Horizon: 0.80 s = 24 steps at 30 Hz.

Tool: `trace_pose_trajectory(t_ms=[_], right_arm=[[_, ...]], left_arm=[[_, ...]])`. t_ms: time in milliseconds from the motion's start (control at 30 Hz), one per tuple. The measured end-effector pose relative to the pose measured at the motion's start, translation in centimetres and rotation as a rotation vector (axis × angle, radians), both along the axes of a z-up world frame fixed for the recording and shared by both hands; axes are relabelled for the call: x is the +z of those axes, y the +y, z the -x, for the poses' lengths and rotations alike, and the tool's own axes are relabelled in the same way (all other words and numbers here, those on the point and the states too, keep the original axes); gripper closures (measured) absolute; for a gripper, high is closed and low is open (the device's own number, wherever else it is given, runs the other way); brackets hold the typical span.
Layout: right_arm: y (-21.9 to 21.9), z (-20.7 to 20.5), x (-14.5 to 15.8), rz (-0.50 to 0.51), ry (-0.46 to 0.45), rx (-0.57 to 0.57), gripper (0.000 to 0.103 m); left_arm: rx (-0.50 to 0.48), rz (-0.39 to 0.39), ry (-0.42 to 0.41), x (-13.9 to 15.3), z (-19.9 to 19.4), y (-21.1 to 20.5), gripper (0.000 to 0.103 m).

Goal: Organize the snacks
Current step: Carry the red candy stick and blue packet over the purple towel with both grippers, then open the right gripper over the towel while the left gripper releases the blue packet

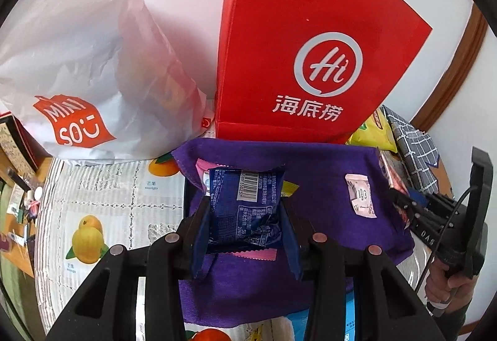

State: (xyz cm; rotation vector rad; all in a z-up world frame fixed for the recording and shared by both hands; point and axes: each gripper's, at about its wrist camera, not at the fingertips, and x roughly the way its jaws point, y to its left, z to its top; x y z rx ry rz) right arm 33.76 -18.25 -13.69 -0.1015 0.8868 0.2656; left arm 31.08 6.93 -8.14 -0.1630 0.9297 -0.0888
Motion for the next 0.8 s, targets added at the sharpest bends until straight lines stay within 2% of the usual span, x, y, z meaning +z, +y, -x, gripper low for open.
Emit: trace_pose_trajectory(t_ms=[233,500,800], right_arm=[[1.1,-0.4,-1.6,0.021,0.059,0.036,0.083],[2.1,-0.2,-2.5,0.054,0.108,0.079,0.082],[2.3,0.7,-0.9,0.056,0.060,0.099,0.079]], left_arm=[[0.013,0.019,0.022,-0.4,-0.3,0.3,0.063],[-0.029,0.019,0.049,-1.2,-0.3,-0.9,0.063],[-0.041,-0.020,0.121,-2.8,-0.9,-2.0,0.063]])
